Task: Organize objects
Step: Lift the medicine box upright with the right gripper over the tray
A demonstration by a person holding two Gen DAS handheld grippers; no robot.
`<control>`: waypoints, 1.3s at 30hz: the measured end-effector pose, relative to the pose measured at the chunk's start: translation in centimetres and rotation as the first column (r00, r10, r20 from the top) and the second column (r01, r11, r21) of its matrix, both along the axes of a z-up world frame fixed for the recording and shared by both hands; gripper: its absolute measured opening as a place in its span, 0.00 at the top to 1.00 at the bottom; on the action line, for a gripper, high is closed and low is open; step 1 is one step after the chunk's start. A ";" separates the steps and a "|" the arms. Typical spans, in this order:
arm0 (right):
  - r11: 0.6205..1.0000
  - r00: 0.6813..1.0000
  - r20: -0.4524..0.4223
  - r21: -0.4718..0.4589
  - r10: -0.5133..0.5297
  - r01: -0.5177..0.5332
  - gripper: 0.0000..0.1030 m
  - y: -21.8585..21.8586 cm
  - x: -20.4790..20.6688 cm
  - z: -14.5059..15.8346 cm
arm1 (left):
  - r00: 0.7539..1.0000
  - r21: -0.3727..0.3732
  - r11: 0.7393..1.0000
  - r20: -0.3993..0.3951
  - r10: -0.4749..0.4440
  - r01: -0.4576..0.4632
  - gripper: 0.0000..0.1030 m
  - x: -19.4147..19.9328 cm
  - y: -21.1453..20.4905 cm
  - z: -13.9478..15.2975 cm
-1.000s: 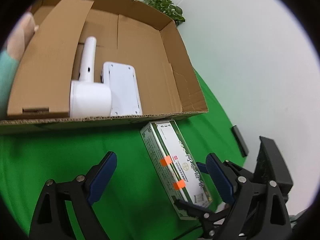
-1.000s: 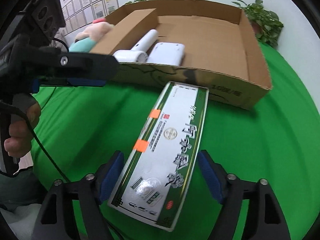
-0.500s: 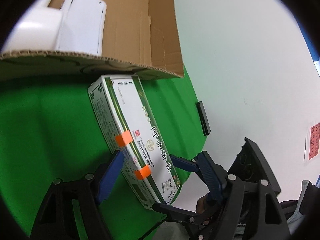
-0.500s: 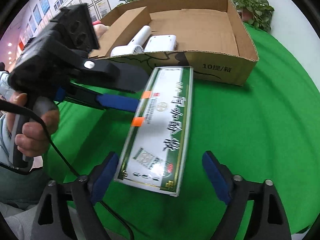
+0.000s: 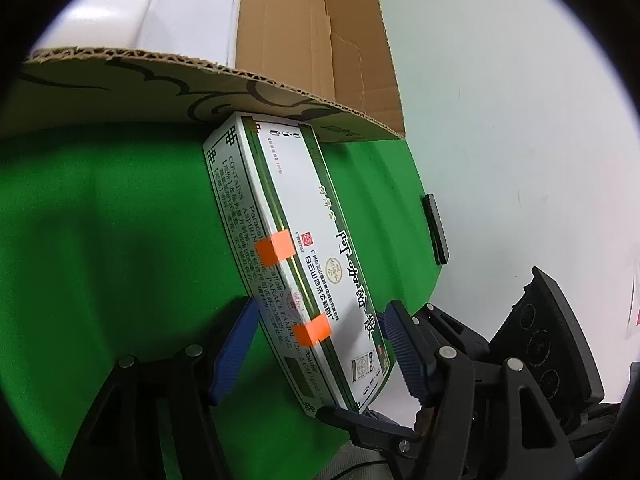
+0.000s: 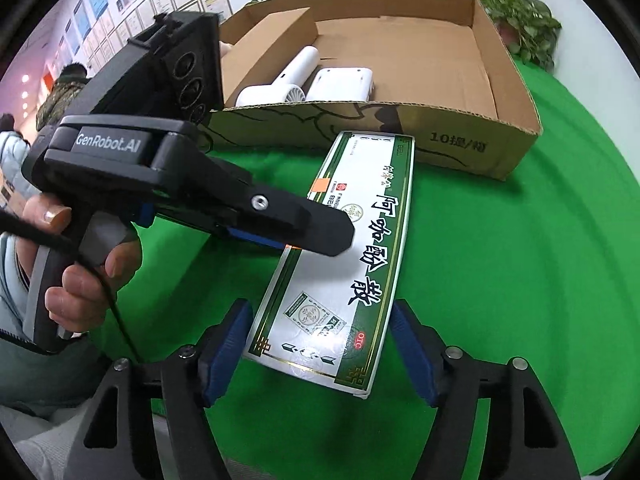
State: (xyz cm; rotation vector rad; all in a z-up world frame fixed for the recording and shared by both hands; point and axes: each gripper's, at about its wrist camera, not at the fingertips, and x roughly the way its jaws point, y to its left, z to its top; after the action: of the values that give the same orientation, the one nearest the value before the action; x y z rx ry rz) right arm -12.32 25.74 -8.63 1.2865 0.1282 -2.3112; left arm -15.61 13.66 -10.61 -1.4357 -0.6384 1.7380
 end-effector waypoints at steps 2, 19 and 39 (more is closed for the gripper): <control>1.000 1.000 0.000 -0.014 -0.001 0.001 0.35 0.2 0.5 0.0 | 1.000 0.011 1.000 0.010 0.005 -0.005 0.38 0.2 -0.2 -0.1; 0.981 0.999 0.017 -0.190 0.038 -0.034 0.38 0.8 1.6 0.5 | 0.999 0.033 0.999 0.029 0.015 -0.016 0.53 3.1 -0.9 -0.6; 0.973 0.942 -0.329 -0.231 -0.067 -0.012 0.44 -0.2 -0.8 10.6 | 0.899 -0.056 0.996 -0.436 0.034 -0.065 0.62 4.9 -1.5 14.6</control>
State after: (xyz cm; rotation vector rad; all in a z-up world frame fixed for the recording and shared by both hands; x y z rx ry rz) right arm -13.16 25.57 1.96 0.7800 -0.0457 -2.4666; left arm -10.66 12.18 4.04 -1.0237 -0.3763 2.0517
